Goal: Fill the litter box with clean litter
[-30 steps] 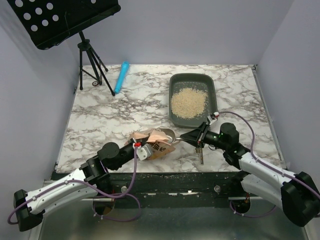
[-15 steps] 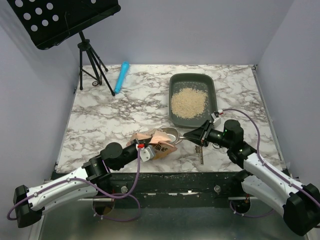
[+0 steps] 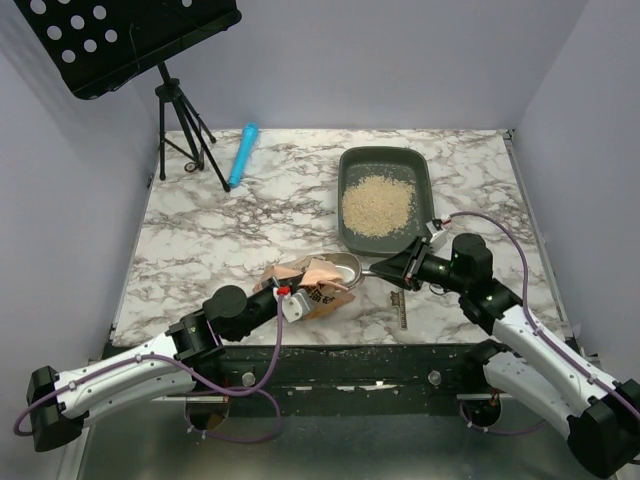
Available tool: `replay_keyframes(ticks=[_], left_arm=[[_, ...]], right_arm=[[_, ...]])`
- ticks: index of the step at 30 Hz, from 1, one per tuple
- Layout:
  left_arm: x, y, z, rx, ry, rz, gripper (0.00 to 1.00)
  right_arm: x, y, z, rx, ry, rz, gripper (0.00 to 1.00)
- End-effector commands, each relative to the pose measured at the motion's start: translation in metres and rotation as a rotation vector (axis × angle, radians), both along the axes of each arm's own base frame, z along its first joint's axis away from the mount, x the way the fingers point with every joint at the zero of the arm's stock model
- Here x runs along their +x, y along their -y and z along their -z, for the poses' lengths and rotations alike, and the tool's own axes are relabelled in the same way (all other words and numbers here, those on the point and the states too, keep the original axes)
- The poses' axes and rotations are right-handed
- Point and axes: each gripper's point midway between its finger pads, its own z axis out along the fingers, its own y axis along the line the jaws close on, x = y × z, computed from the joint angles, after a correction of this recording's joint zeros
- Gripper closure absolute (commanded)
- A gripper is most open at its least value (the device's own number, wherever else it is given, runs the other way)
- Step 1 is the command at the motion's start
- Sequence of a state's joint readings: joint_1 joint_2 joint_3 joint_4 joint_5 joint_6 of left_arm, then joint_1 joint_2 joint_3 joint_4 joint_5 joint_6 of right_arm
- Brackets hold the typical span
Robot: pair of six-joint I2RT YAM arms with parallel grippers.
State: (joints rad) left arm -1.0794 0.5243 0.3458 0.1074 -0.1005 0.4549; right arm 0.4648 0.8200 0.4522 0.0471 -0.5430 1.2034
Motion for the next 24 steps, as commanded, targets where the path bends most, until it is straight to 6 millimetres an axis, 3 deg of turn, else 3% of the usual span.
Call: replay_keyframes(ticks=[1,8,15,18,24], left_arm=[[-0.006,0.006,-0.028,-0.088,0.028,0.032,1.00],[-0.005,-0.001,-0.035,-0.108,0.054,0.006,1.00],[-0.006,-0.011,-0.044,-0.133,0.098,-0.005,1.00],[-0.007,-0.012,-0.045,-0.133,0.104,-0.002,1.00],[-0.009,-0.006,-0.040,-0.113,0.085,0.021,1.00]], right_arm=[[-0.001,0.007,-0.008,0.004,0.028,0.034,1.00],[-0.010,0.017,0.038,-0.010,-0.048,0.086,1.00],[-0.019,0.023,0.064,0.078,-0.072,0.129,1.00],[-0.022,0.025,0.070,0.123,-0.084,0.147,1.00],[-0.021,0.027,0.055,0.169,-0.052,0.161,1.00]])
